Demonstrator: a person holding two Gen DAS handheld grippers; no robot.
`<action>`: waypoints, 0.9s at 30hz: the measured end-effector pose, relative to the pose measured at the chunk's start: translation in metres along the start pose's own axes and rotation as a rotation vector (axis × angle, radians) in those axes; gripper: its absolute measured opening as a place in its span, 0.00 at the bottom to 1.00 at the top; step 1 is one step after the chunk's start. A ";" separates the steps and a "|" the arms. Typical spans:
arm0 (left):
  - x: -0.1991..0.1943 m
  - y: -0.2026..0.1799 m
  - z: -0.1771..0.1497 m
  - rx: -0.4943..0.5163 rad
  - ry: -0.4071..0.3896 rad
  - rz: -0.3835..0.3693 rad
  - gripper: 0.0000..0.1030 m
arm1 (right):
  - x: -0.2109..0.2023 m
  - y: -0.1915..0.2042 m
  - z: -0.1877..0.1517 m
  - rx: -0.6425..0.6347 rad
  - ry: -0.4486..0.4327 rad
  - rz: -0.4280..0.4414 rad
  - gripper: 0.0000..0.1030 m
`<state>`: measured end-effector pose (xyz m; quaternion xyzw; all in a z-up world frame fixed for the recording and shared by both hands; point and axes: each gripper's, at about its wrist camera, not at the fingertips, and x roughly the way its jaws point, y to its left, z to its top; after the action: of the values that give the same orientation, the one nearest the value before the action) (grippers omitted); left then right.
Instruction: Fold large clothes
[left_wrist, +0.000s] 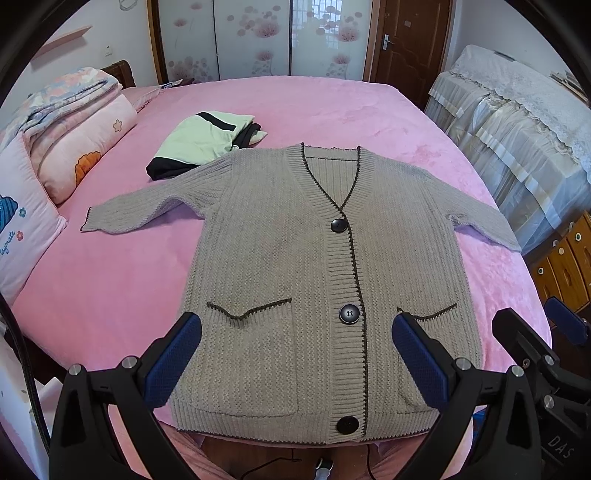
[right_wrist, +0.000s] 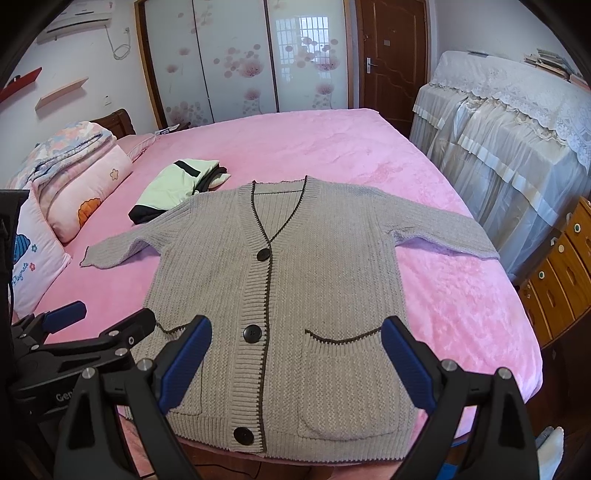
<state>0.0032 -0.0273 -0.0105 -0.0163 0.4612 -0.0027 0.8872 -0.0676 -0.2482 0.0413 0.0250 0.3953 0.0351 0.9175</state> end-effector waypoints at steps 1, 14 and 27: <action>0.000 0.000 0.000 0.000 0.000 0.002 0.99 | 0.001 -0.001 0.001 0.002 0.003 0.003 0.91; -0.001 0.002 0.003 -0.001 -0.004 0.002 0.99 | -0.004 0.003 0.001 -0.001 -0.004 0.011 0.91; -0.002 0.002 0.002 0.000 -0.003 0.002 0.99 | -0.004 0.004 0.000 0.000 -0.004 0.013 0.91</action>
<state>0.0040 -0.0256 -0.0079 -0.0157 0.4600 -0.0016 0.8878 -0.0705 -0.2447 0.0444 0.0275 0.3935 0.0409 0.9180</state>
